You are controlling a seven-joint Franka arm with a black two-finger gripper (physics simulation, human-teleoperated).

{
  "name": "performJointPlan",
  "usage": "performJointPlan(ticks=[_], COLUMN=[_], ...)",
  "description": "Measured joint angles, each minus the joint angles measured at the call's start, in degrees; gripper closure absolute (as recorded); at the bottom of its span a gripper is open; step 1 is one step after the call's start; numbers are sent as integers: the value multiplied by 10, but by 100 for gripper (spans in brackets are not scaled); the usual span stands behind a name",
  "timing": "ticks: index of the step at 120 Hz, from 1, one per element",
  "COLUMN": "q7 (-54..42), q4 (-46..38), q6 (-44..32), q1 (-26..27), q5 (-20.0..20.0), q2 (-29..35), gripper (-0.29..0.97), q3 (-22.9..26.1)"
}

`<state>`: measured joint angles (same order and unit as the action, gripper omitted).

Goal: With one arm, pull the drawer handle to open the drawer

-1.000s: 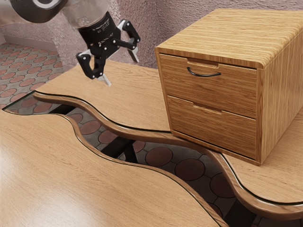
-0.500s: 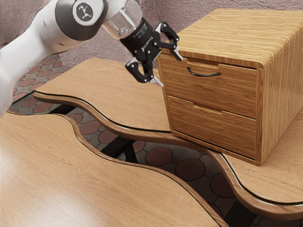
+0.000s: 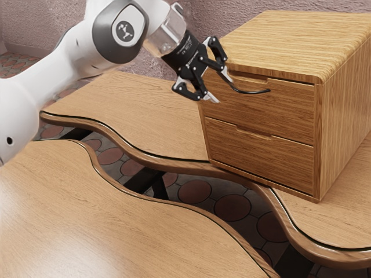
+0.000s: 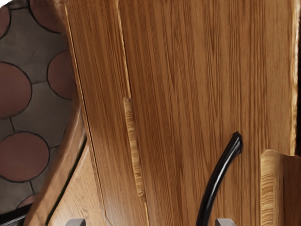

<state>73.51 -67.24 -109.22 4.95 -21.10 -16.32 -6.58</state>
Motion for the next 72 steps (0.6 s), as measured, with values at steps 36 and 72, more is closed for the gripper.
performJointPlan(ticks=[36, 72], q7=[-20, -34], q4=[1, 0], q6=[-28, -45], q1=[1, 2], q5=[5, -3], q2=[-2, -20], gripper=[39, 42], q3=[2, 15])
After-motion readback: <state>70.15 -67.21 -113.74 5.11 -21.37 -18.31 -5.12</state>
